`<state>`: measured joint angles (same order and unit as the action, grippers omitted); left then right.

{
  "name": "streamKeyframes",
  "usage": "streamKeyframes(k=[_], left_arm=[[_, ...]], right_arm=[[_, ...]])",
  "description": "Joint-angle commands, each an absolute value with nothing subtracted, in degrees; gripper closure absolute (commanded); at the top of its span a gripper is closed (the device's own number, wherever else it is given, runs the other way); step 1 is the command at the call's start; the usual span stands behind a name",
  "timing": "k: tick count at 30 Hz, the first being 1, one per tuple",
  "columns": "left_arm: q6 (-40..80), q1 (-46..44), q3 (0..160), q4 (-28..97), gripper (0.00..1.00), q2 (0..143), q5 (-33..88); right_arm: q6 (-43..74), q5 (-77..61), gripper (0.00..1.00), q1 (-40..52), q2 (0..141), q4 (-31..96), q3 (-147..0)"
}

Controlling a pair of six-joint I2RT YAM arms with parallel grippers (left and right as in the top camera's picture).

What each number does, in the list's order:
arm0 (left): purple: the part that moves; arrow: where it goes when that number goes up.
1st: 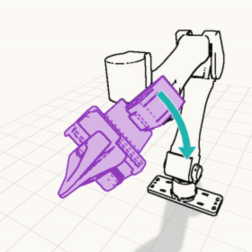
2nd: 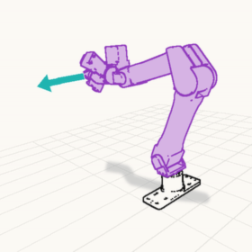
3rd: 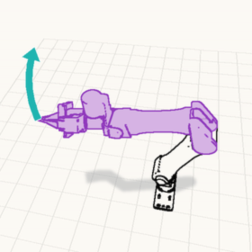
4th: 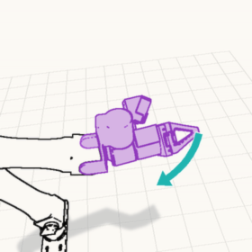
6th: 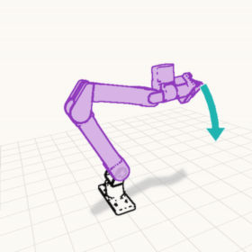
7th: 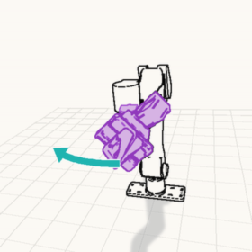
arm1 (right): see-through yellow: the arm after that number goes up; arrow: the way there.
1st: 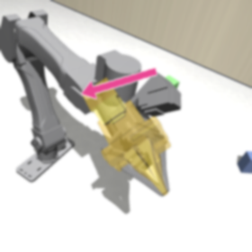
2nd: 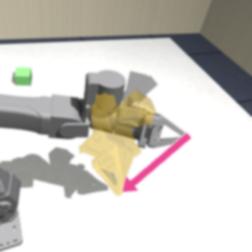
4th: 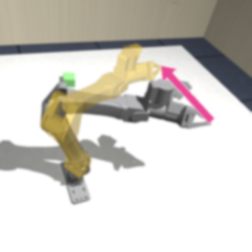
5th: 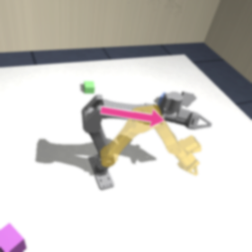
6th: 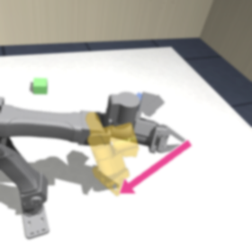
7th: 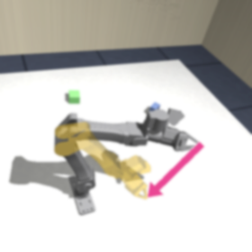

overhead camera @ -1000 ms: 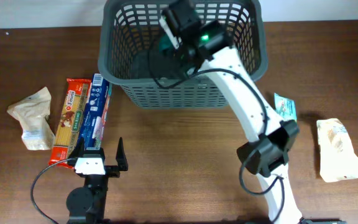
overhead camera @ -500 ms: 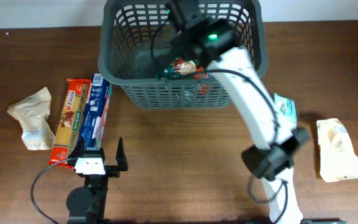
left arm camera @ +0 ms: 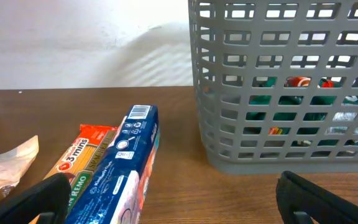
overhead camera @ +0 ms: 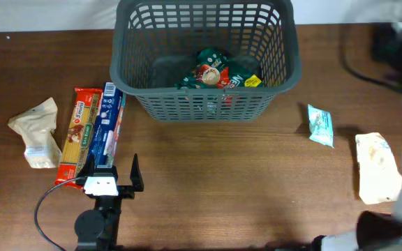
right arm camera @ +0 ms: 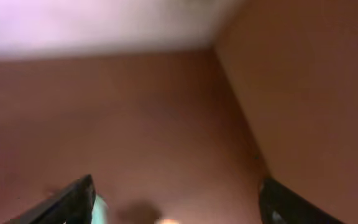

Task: Pack container
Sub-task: 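Grasp the clear wrapped pastry on the right with right gripper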

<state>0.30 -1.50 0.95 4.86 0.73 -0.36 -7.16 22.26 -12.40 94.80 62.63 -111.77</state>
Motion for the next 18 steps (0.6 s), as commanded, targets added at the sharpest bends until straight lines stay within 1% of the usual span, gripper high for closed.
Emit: streamKeyframes(k=[1, 3, 5, 10, 12, 15, 18], left_arm=[[0.64, -1.72, 0.51, 4.75, 0.01, 0.3, 0.25], [0.64, -1.72, 0.51, 4.75, 0.01, 0.32, 0.25], [0.64, -1.72, 0.51, 4.75, 0.01, 0.32, 0.25], [0.67, -1.72, 0.51, 4.75, 0.01, 0.3, 0.25], [0.64, -1.72, 0.51, 4.75, 0.01, 0.32, 0.25], [0.64, -1.72, 0.51, 4.75, 0.01, 0.3, 0.25], [0.64, -1.72, 0.51, 4.75, 0.01, 0.32, 0.25]], right_arm=[[-9.76, 11.11, 0.2, -22.02, 94.21, 61.8, -99.57], [-13.32, 3.6, 0.2, -26.85, 94.24, 59.77, -93.01], [-16.62, -0.01, 0.2, -30.09, 94.24, 58.57, -88.07], [-24.67, -0.86, 0.13, -35.66, 94.26, 56.31, -78.17], [-26.68, -1.23, 0.1, -36.8, 94.32, 55.46, -75.42], [-31.38, -2.39, 0.08, -36.8, 95.09, 54.5, -71.83], [-31.75, -2.35, 0.07, -36.73, 96.99, 52.49, -68.82]])
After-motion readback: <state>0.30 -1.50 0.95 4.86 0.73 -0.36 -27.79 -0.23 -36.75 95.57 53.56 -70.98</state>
